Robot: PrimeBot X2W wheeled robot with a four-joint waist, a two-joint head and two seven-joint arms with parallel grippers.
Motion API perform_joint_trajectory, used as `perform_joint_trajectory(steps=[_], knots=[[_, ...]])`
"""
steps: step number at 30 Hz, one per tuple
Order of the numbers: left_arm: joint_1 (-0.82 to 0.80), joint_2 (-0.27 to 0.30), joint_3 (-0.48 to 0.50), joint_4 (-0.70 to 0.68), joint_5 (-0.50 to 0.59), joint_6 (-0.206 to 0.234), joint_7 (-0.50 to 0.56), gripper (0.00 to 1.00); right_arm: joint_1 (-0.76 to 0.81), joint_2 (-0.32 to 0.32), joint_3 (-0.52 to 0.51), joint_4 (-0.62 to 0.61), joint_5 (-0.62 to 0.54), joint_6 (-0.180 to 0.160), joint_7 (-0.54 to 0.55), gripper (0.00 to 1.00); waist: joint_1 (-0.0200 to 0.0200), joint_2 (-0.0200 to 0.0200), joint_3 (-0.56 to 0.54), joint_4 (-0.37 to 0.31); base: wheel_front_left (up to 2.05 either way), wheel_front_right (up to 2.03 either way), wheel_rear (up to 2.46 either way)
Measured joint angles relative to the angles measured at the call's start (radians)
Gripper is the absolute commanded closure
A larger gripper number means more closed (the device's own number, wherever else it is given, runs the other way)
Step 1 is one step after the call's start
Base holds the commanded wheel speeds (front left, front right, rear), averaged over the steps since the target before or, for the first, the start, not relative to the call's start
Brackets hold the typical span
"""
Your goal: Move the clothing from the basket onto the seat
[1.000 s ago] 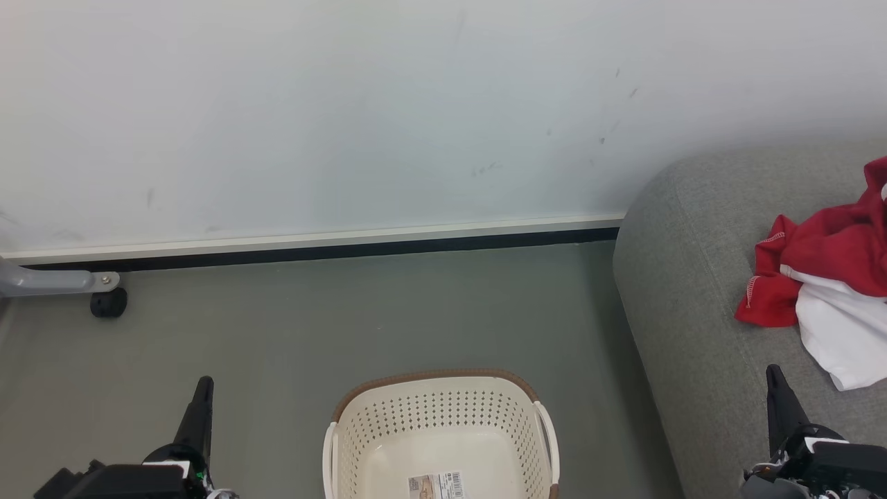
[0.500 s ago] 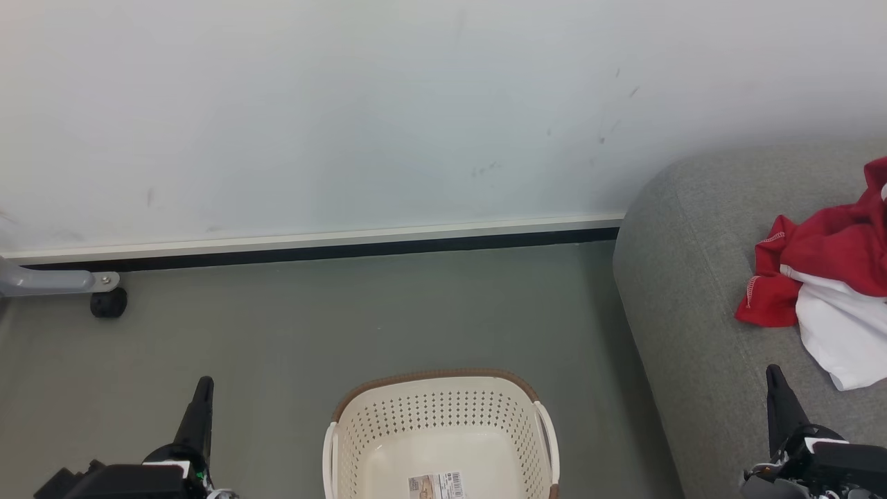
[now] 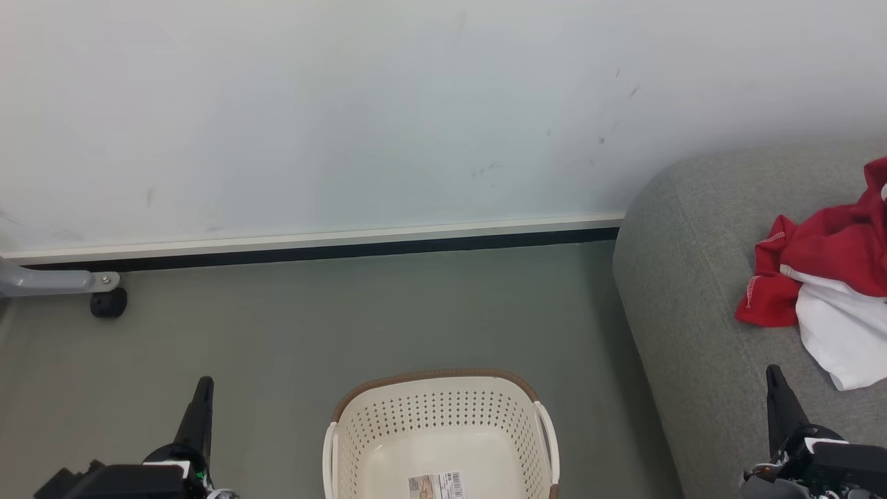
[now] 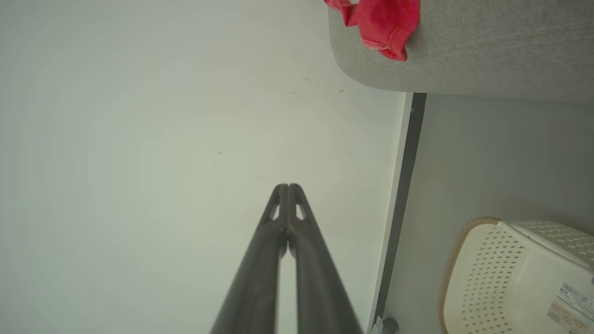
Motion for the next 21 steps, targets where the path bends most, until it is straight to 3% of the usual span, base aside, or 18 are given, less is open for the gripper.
perform_joint_trajectory(steps=[21], knots=[[0.0,0.0,0.0,0.0,-0.001,0.0,0.0,1.0,0.0,0.0,0.0,0.0,0.0,0.0,0.0,1.0,0.0,0.0,0.0,0.0,0.0,0.0,0.0]])
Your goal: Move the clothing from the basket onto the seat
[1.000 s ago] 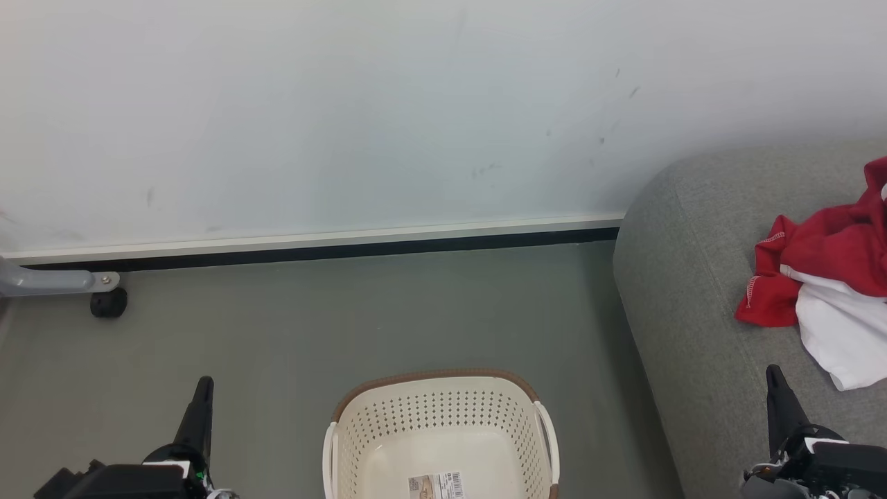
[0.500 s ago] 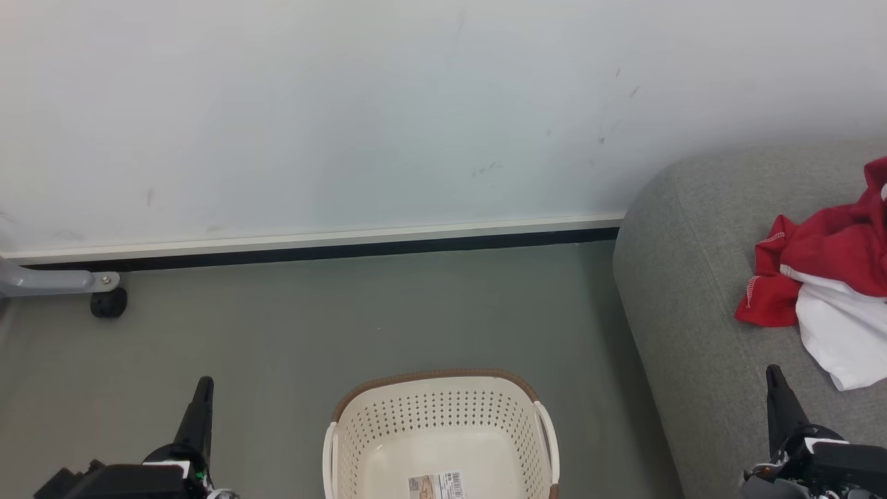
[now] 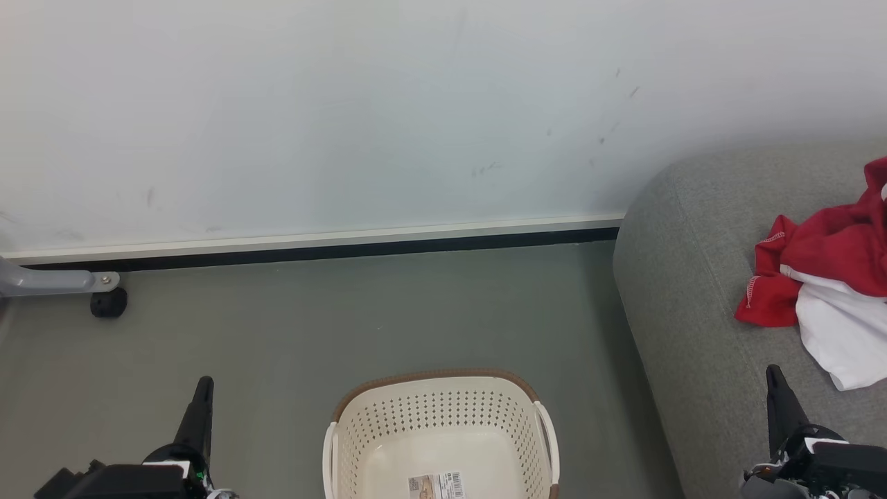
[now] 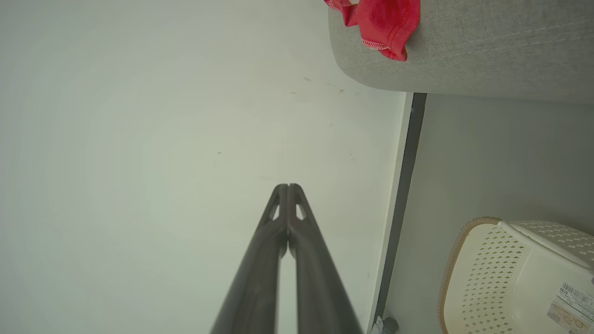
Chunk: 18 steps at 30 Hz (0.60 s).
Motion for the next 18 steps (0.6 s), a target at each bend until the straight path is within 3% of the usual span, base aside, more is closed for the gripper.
perform_joint_trajectory(steps=[18], knots=[[0.0,0.0,0.0,0.0,0.0,0.0,0.0,1.0,0.0,0.0,0.0,0.0,0.0,0.0,0.0,1.0,0.0,0.0,0.0,0.0,0.0,0.0,0.0]])
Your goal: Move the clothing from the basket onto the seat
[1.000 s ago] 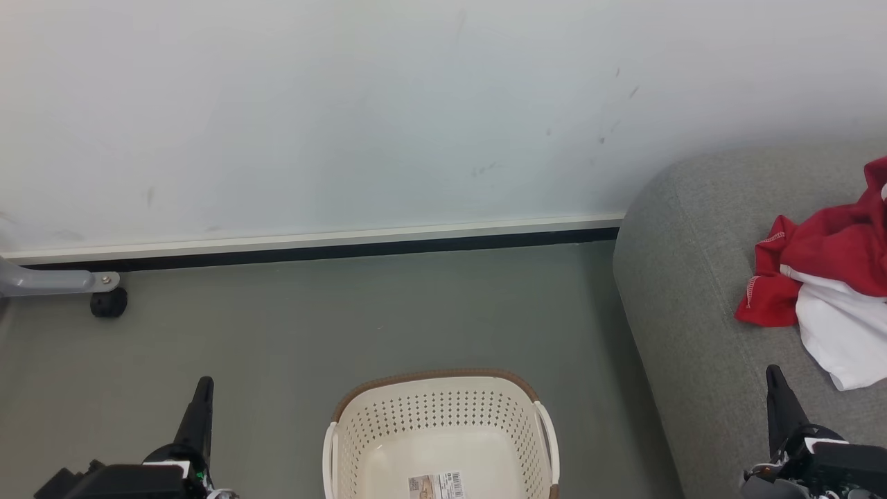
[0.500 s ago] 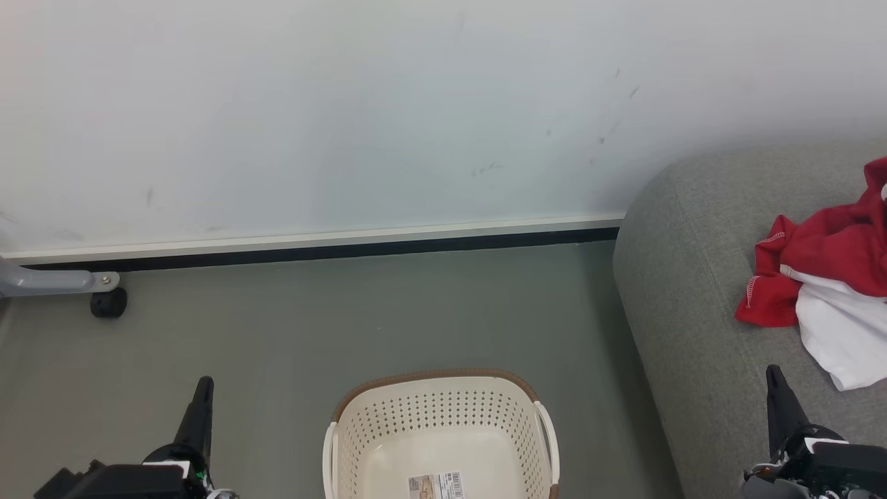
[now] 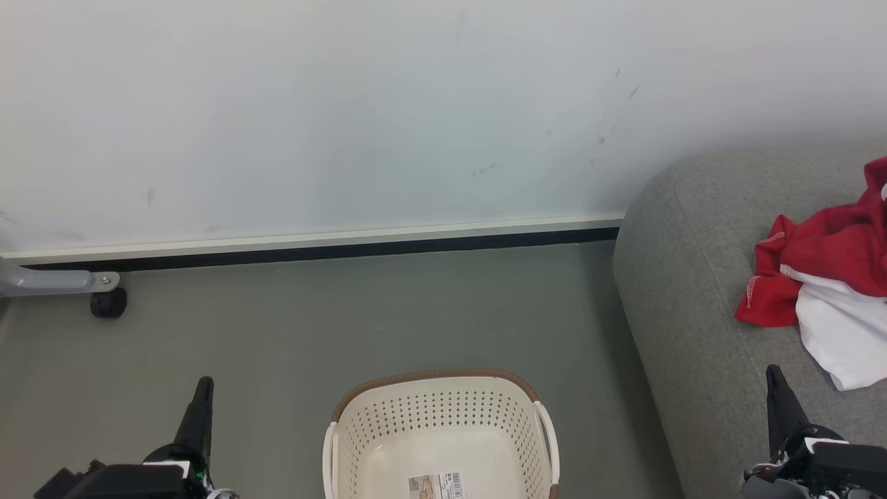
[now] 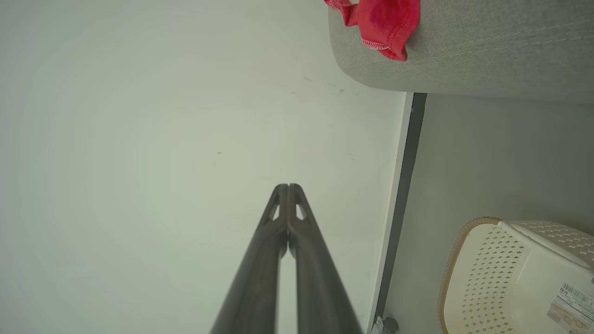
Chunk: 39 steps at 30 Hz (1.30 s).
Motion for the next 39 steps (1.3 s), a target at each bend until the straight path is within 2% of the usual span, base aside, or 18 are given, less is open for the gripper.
perform_joint_trajectory(steps=[39], knots=[[0.0,0.0,0.0,0.0,0.0,0.0,0.0,1.0,0.0,0.0,0.0,-0.001,0.0,0.0,0.0,1.0,0.0,0.0001,0.0,0.0,0.0,0.0,0.0]])
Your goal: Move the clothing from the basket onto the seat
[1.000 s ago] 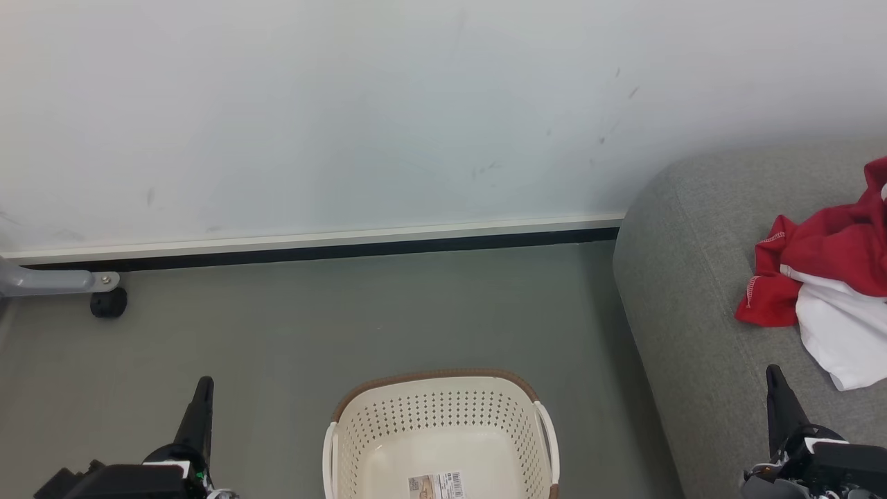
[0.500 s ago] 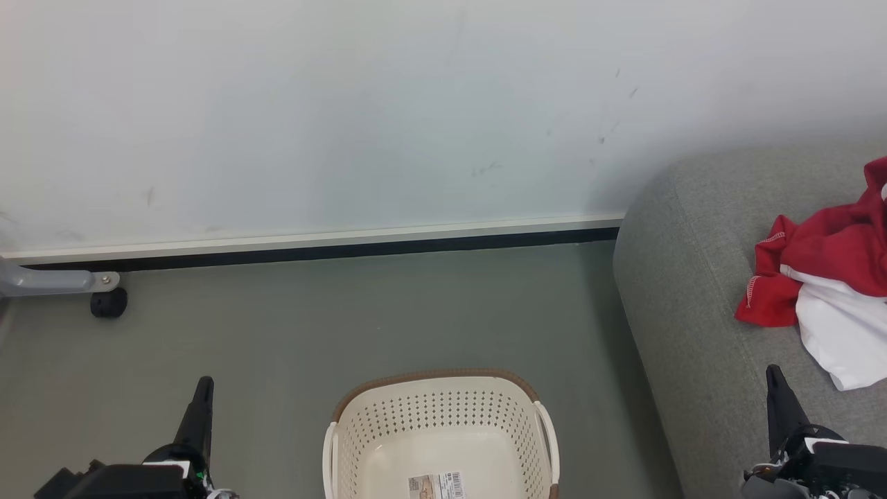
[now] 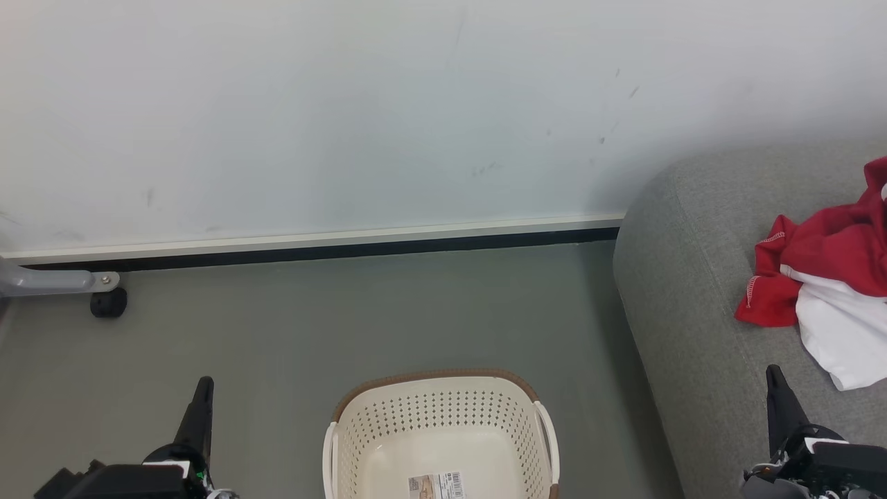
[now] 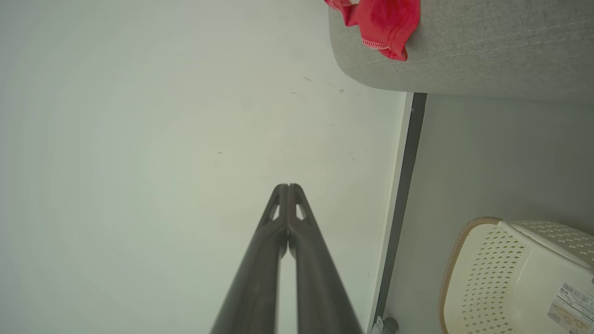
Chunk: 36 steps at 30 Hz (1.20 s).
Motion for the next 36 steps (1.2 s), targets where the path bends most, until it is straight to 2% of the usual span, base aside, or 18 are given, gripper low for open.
perform_joint_trajectory(steps=[36], knots=[[0.0,0.0,0.0,0.0,0.0,0.0,0.0,1.0,0.0,0.0,0.0,0.0,0.0,0.0,0.0,1.0,0.0,0.0,0.0,0.0,0.0,0.0,0.0]])
